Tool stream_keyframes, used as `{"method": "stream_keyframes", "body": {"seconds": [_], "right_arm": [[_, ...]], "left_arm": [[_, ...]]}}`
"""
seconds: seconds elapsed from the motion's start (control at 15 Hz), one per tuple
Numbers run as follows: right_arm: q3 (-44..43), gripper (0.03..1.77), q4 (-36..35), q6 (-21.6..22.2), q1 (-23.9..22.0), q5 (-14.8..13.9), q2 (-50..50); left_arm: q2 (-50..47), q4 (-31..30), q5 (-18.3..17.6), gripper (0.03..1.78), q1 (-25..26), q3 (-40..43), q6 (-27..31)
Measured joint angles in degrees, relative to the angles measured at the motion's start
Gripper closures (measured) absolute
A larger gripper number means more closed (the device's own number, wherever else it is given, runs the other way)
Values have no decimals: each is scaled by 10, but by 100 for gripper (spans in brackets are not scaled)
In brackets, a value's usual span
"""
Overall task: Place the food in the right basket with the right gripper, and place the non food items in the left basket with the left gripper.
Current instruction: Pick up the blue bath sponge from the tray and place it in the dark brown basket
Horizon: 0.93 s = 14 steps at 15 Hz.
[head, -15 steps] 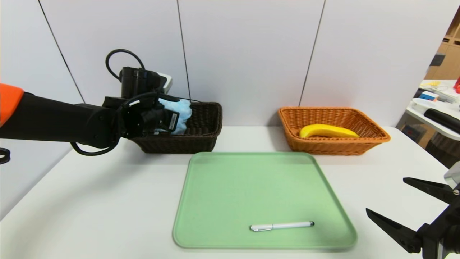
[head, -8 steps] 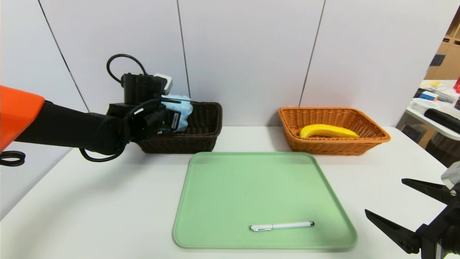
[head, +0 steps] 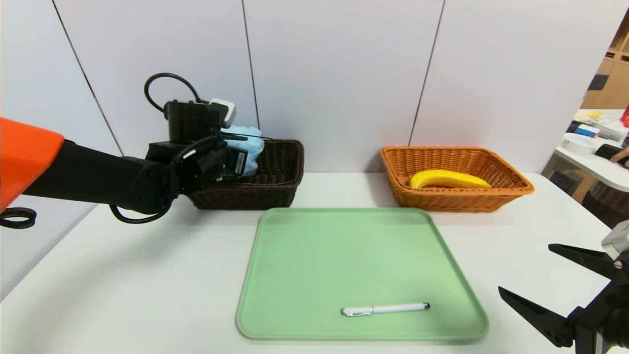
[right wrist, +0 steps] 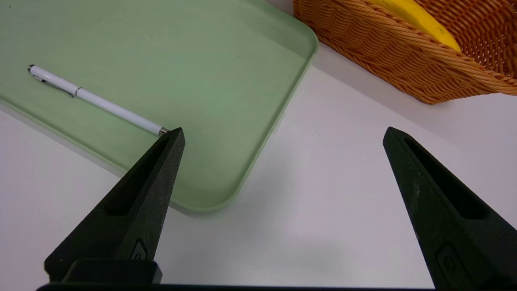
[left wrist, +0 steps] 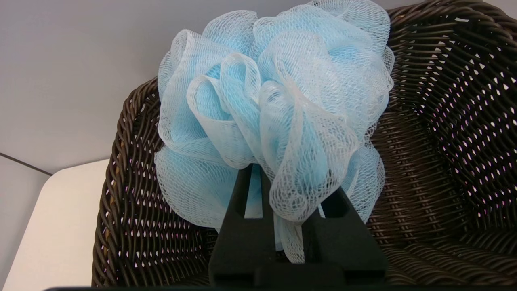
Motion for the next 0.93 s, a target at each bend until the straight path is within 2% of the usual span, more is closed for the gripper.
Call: {"method": "stream_keyframes", "body": {"seconds": [0.2, 0.33, 0.53, 0.73, 0.93], "right_arm": [[0, 10, 0, -1, 0, 0, 1], [0, 11, 0, -1, 0, 0, 2], [0, 10, 0, -1, 0, 0, 4], [0, 10, 0, -2, 1, 0, 7], [-1, 10, 0, -2, 3, -1, 11]], "left_arm": [[0, -1, 1, 157, 0, -1, 2], [0, -2, 2, 123, 0, 2, 12], [2, -20, -1, 86, 0, 5, 15], [2, -20, -4, 62, 0, 6, 16], [-5, -16, -17, 45, 0, 4, 22]]}}
